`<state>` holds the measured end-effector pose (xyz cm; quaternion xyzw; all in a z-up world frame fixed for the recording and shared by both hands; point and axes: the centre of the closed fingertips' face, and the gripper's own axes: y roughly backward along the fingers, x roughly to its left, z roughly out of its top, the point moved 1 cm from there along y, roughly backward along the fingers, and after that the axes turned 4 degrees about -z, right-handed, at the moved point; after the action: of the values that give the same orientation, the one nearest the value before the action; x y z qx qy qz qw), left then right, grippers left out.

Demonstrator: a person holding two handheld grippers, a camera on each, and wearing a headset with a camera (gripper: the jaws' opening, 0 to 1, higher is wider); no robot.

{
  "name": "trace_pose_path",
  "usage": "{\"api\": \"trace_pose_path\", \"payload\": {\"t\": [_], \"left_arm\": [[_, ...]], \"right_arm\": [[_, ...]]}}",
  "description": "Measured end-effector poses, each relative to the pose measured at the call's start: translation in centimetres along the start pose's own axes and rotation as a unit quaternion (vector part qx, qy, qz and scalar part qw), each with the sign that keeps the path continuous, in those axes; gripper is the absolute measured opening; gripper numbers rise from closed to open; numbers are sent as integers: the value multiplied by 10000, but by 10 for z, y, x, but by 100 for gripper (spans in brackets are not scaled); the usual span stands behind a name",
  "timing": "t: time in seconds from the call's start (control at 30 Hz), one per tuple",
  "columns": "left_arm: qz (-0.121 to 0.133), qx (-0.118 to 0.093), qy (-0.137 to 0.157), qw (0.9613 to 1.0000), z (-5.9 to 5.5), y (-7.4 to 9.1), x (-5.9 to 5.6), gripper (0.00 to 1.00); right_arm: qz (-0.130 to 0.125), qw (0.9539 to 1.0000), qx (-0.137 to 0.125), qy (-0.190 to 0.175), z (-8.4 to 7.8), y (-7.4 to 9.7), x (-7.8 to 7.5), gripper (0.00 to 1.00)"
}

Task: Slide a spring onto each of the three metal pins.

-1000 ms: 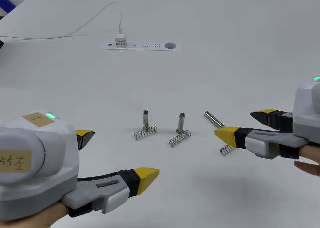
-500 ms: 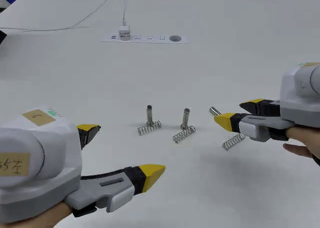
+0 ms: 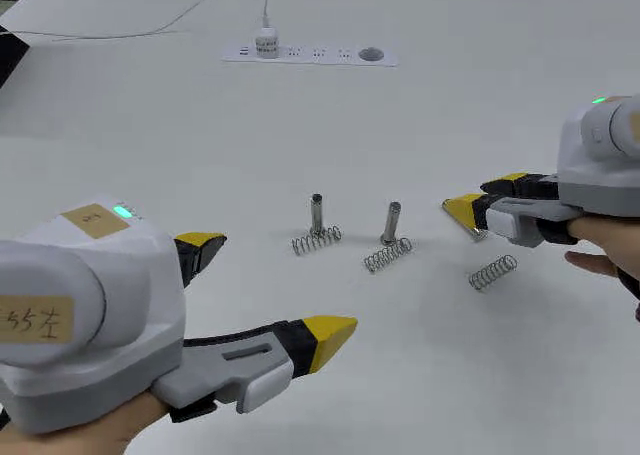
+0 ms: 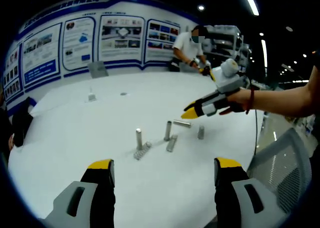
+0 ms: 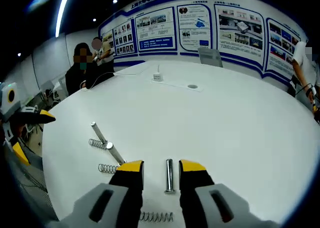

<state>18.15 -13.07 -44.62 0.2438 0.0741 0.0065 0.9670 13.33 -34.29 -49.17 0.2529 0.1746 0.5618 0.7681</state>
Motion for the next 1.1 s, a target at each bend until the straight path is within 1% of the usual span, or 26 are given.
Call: {"api": "trace_pose_path", "payload": {"t": [0.17,0.3,0.47,0.57,0.73,1.1], "left_arm": [[8,-16,28,10000,0,-1,0,83],[7,23,14,10000,-2,-1,1,83],[-2,41,4,10000,-3,-2,1,83],[-6,41,8,10000,-2,-2,2,83],[5,50,4,10000,-2,-2,4,82],[14,58,13,10000,-3,0,5,81]], "right_arm": [[-22,9999,92,47,-5,-13,-2,25],[-71,9998,156,41,-8,-22,-6,22],[-95,9997,218,-10,-11,-30,-9,18],[-159,9995,269,11,-13,-34,-11,17],[-161,9993,343,-22,-16,-39,-11,14],[-209,9986,484,-49,-22,-43,-10,10]]}}
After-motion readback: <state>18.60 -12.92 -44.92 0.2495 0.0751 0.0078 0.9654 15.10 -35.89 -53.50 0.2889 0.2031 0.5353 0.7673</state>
